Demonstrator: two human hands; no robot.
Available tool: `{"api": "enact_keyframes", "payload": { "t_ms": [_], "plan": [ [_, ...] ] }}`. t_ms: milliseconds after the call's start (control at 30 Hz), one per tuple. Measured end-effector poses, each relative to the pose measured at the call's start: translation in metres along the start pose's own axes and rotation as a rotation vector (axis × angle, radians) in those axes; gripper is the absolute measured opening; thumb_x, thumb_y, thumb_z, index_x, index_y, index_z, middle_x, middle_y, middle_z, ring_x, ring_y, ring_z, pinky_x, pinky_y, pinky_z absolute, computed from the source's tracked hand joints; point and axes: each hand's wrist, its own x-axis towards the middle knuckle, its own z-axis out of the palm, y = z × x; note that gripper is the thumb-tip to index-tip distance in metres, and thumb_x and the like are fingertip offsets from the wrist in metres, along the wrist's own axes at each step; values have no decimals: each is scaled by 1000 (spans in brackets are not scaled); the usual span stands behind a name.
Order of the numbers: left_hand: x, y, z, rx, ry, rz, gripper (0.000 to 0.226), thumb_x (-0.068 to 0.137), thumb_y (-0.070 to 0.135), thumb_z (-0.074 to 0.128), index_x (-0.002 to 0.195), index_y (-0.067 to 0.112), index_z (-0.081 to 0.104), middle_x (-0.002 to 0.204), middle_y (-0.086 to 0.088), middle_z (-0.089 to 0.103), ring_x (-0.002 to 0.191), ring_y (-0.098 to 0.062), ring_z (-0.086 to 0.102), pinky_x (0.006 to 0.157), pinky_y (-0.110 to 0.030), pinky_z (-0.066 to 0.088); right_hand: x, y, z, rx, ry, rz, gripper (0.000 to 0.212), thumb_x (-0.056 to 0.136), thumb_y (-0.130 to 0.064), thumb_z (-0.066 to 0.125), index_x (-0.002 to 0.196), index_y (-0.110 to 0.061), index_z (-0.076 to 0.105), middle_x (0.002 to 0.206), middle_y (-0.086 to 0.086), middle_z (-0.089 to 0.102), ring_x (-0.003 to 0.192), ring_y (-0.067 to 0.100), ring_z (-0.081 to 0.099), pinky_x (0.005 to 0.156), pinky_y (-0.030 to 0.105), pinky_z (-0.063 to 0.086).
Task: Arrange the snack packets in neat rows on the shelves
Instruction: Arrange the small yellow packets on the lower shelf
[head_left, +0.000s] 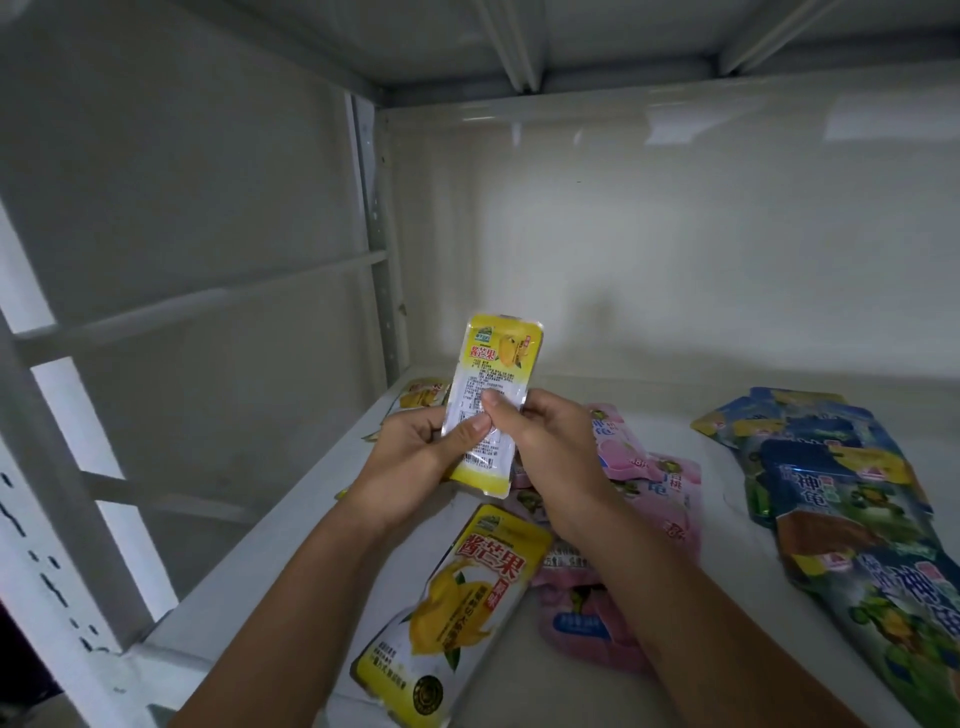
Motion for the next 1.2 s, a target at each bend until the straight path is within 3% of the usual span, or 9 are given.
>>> {"api": "enact_keyframes", "payload": {
  "t_ms": [267, 400, 500, 600, 700, 867, 1000, 1067, 1200],
  "plan": [
    [0, -3, 0, -14, 7, 38, 38, 97, 27, 65, 102, -10, 74, 98, -25, 77, 85, -36, 72, 75, -36, 57, -2, -4, 0, -27, -34, -16, 15, 99, -13, 69, 108, -15, 81, 92, 0, 81, 83, 18, 79, 74, 33, 64],
    [0, 0, 2, -206, -41, -84, 35, 95, 23, 68, 107, -8, 75, 104, -31, 75, 86, -39, 74, 69, -38, 62, 2, -2, -3, -44, 18, -5, 8, 95, -18, 76, 98, -11, 80, 86, 8, 80, 81, 28, 77, 75, 45, 63],
    [0, -1, 1, -135, -34, -74, 35, 93, 24, 68, 109, -7, 75, 102, -28, 76, 83, -37, 75, 68, -37, 64, 1, -1, -2, -36, 19, 16, 7, 93, -19, 77, 97, -13, 80, 86, 10, 80, 82, 33, 78, 75, 49, 65],
    [2, -3, -2, -88, 45, -11, 32, 91, 26, 71, 106, -1, 78, 102, -21, 79, 89, -32, 76, 77, -35, 63, 0, -2, -1, -54, -7, 13, 10, 96, -21, 73, 103, -16, 78, 87, 1, 81, 79, 17, 78, 69, 33, 63],
    [3, -1, -3, -183, 133, -11, 32, 90, 26, 72, 109, 1, 77, 104, -20, 79, 95, -36, 76, 84, -41, 64, -2, -1, 0, -193, -73, -13, 18, 96, -32, 73, 98, -14, 75, 79, -1, 77, 71, 11, 73, 67, 30, 56],
    [3, 3, -2, -269, 154, -116, 34, 101, 28, 66, 118, 0, 73, 111, -27, 75, 103, -46, 73, 94, -56, 59, -4, 7, 1, -261, -98, -104, 37, 95, -29, 74, 84, 6, 65, 72, 26, 62, 61, 20, 49, 63, 34, 41],
    [2, 5, -3, -291, 208, -120, 26, 100, 18, 67, 114, -3, 71, 108, -32, 74, 103, -54, 71, 91, -70, 55, -4, 8, 0, -359, -165, -79, 41, 95, -21, 74, 64, -5, 52, 50, -4, 41, 54, 11, 39, 59, 30, 34],
    [2, 6, -4, -306, 205, -105, 23, 98, 15, 68, 113, -2, 72, 108, -31, 74, 96, -48, 74, 86, -66, 59, -6, 4, 2, -348, -202, -45, 37, 95, -24, 73, 69, -2, 58, 53, -1, 48, 54, 13, 44, 60, 31, 36],
    [2, 7, -6, -344, 198, -99, 28, 96, 14, 69, 118, -5, 69, 110, -31, 74, 86, -38, 75, 74, -49, 65, -11, 1, 6, -301, -252, -37, 17, 95, -27, 75, 90, -11, 76, 79, 4, 77, 73, 18, 74, 72, 37, 57]
  ]
}}
